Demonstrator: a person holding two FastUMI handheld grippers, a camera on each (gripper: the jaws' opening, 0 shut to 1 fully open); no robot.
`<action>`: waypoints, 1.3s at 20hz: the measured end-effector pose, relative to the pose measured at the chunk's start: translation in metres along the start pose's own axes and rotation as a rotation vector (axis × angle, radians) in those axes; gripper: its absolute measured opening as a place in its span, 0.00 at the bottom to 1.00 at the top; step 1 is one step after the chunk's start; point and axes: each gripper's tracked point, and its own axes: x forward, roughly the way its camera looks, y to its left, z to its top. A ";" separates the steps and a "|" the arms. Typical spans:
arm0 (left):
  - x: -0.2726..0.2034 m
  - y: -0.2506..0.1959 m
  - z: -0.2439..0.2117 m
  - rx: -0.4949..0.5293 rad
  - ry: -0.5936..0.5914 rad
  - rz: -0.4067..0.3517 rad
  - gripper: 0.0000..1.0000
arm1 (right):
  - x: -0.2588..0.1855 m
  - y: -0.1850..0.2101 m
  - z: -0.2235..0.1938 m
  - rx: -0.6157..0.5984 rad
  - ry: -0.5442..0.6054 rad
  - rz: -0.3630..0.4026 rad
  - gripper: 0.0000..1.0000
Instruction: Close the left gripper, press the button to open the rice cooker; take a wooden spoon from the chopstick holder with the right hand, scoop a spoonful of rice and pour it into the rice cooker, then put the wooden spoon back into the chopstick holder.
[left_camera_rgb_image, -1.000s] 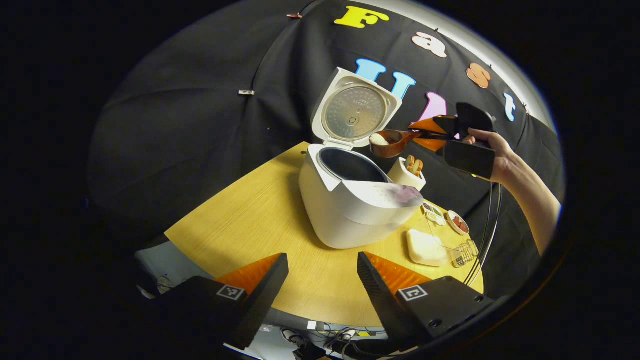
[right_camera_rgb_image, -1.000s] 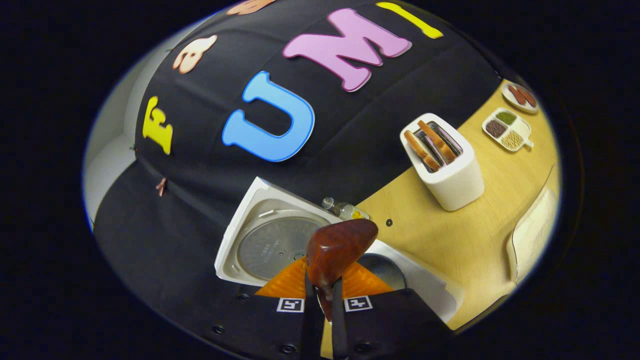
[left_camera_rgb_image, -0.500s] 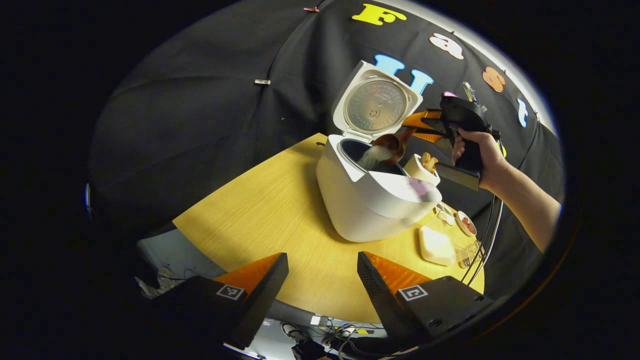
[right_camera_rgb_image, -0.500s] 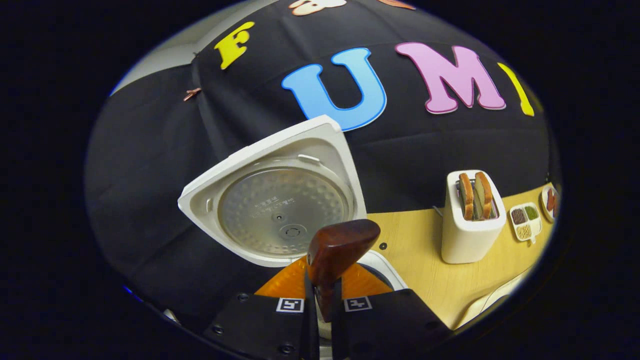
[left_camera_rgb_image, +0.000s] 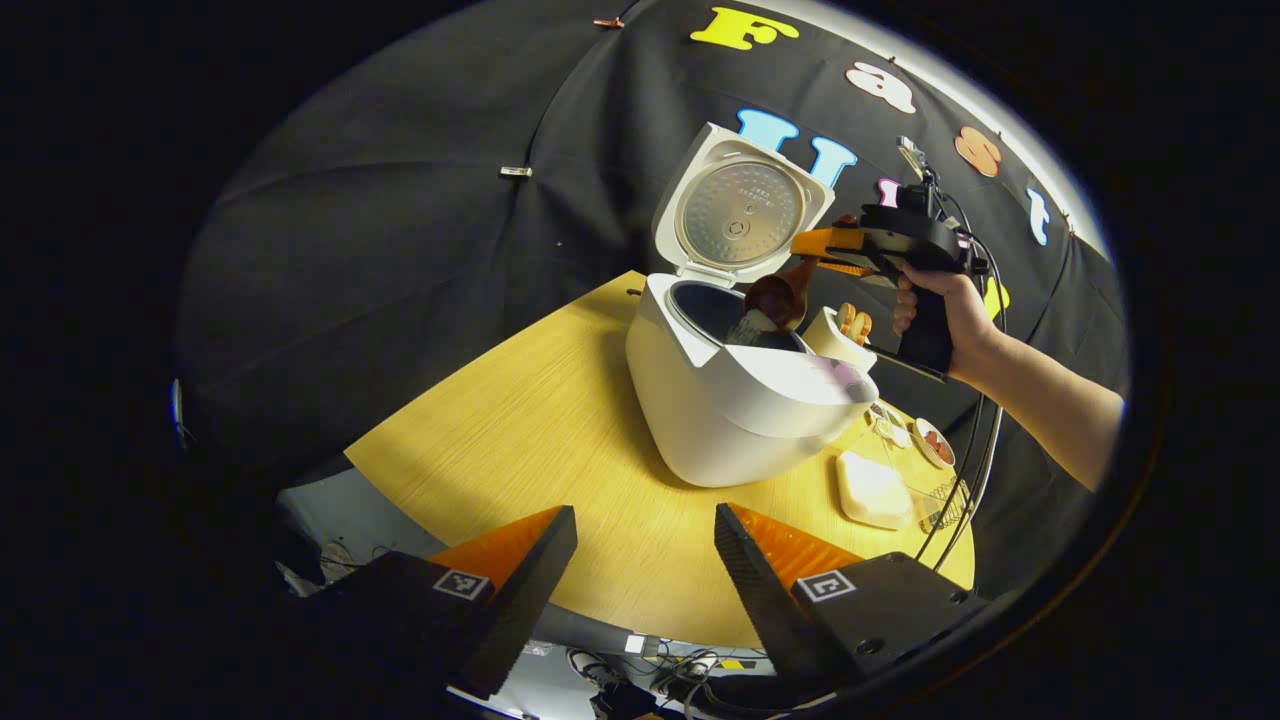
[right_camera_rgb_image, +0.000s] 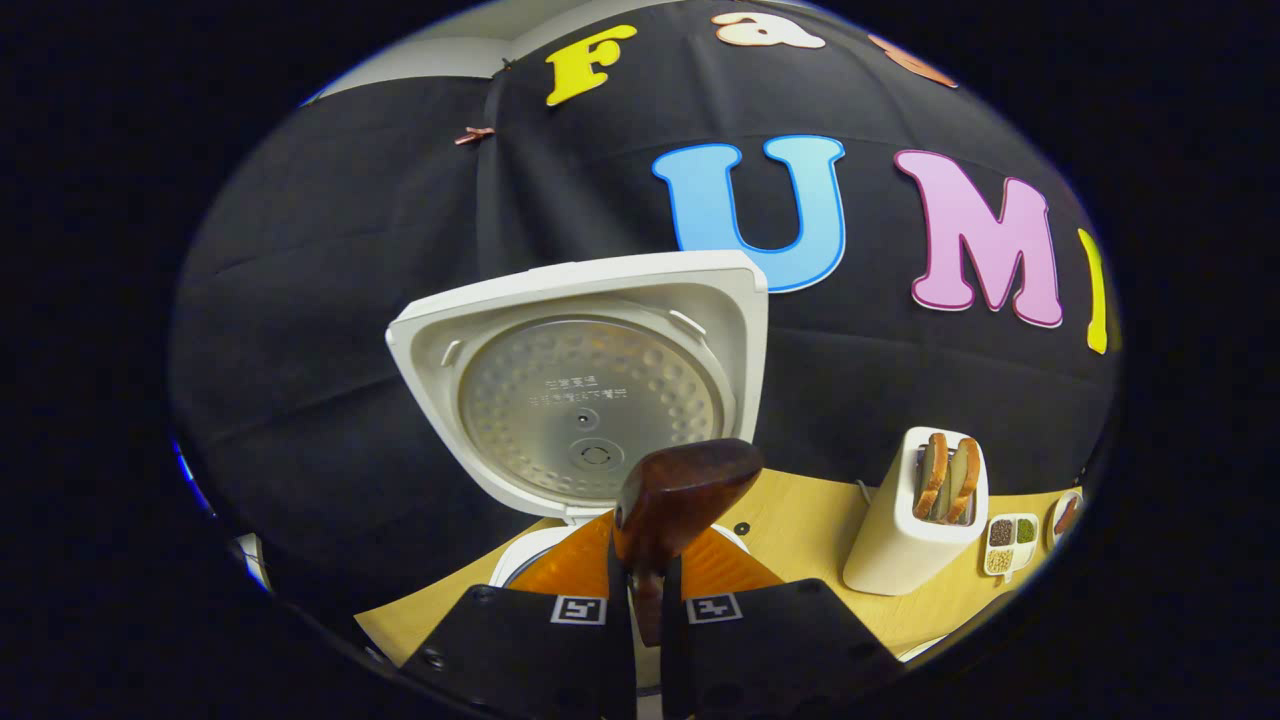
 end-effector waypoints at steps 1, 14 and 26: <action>0.002 -0.001 -0.001 0.004 0.004 0.000 0.96 | -0.004 0.003 0.004 -0.026 -0.017 0.018 0.14; -0.005 -0.029 -0.007 0.065 -0.004 -0.013 0.96 | -0.035 0.012 0.012 -0.193 -0.074 0.069 0.14; -0.013 -0.074 0.008 0.115 -0.051 -0.074 0.96 | -0.122 -0.045 0.072 -0.017 -0.214 -0.034 0.14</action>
